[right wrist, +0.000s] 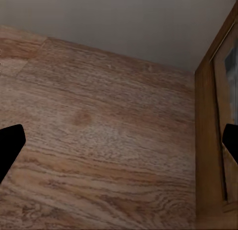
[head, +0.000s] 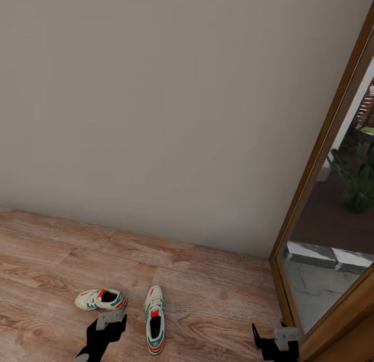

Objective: Pick up the two gym shoes and the two sandals from the corridor floor and place them onto the hallstand (shoe rack) in the corridor, making sure they are on the rack and not on the floor. Arrange them so the two gym shoes are next to each other and the two sandals are next to each other.

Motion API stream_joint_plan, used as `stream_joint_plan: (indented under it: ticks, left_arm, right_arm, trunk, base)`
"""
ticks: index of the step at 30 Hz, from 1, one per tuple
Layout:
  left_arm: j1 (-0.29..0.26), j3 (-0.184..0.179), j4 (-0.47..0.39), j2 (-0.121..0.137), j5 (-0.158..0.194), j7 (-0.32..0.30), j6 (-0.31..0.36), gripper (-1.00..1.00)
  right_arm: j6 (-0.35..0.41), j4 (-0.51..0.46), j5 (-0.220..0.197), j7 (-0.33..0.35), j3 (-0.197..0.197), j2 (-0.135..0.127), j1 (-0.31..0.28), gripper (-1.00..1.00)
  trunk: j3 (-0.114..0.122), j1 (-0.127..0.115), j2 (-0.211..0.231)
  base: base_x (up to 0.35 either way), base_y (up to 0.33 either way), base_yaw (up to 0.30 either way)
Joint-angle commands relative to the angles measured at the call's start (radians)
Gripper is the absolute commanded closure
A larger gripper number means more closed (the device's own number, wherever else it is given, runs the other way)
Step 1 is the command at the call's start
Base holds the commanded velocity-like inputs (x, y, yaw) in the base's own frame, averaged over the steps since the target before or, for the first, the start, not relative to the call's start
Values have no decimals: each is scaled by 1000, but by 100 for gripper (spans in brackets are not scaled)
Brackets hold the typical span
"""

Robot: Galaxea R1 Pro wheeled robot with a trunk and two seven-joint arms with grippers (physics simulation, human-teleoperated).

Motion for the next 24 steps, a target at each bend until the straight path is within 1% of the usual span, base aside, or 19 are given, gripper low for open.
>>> stream_joint_plan:
  ticks: [1, 6, 7, 9, 10, 13, 14, 17, 18, 19, 20, 21, 22, 23, 24]
  left_arm:
    - [-3, 0, -1, -2, 3, 0, -1, -100]
    - [-16, -1, -7, -16, 4, 0, 27, -100]
    - [-24, -1, -9, -24, 4, 0, 53, -100]
    - [-37, -1, -10, -31, 4, 0, 87, -100]
    - [-52, -1, -11, -39, 2, -1, 124, -100]
    - [-67, -1, -11, -47, 2, -2, 167, -100]
    - [-73, -1, -12, -52, 2, -2, 189, -100]
    - [-78, -1, -12, -63, 2, -2, 208, -100]
    - [-80, -1, -12, -74, 1, -2, 216, -100]
    - [-81, -1, -12, -79, 1, -2, 218, -100]
    - [-82, -1, -12, -91, 0, 0, 221, -100]
    - [-82, -1, -12, -96, -1, 0, 223, -100]
    - [-82, -1, -12, -105, -2, 1, 225, -100]
    - [-83, -1, -12, -108, -2, 0, 226, -100]
    - [-82, -1, -11, -113, -2, -1, 227, -100]
  right_arm:
    - [-2, -17, 10, 1, -2, 0, 0, -100]
    - [21, -143, 12, 2, 2, 0, -1, -100]
    - [55, -191, 12, 2, 4, 1, -2, -100]
    - [107, -242, 12, 3, 11, 2, -2, -100]
    - [173, -298, 11, 6, 25, 3, -3, -100]
    - [282, -388, 11, 19, 58, 3, -3, -100]
    - [353, -447, 11, 34, 81, 3, -3, -100]
    - [446, -530, 11, 72, 107, 3, -4, -100]
    - [496, -577, 11, 109, 118, 3, -6, -100]
    - [519, -597, 11, 132, 123, 3, -9, -100]
    - [557, -626, 11, 184, 130, 4, -18, -100]
    - [573, -636, 11, 213, 132, 4, -26, -100]
    - [602, -650, 11, 275, 135, 4, -49, -100]
    - [614, -655, 11, 306, 136, 4, -63, -100]
    - [638, -661, 11, 366, 138, 3, -93, -100]
  trunk:
    - [-1, 0, 0]
    - [-1, 0, 0]
    - [-1, 0, 0]
    - [-1, 0, 0]
    - [-1, 0, 0]
    - [-1, 0, 0]
    - [-1, 0, 0]
    - [-1, 0, 0]
    - [-1, 0, 0]
    - [-1, 0, 0]
    - [-1, 0, 0]
    - [-1, 0, 0]
    - [-1, 0, 0]
    - [-1, 0, 0]
    - [-1, 0, 0]
  base:
    - [0, 0, 0]
    - [0, 0, 0]
    - [0, 0, 0]
    - [0, 0, 0]
    - [0, 0, 0]
    - [0, 0, 0]
    - [0, 0, 0]
    - [0, 0, 0]
    - [0, 0, 0]
    - [0, 0, 0]
    - [0, 0, 0]
    - [0, 0, 0]
    - [0, 0, 0]
    - [0, 0, 0]
    - [0, 0, 0]
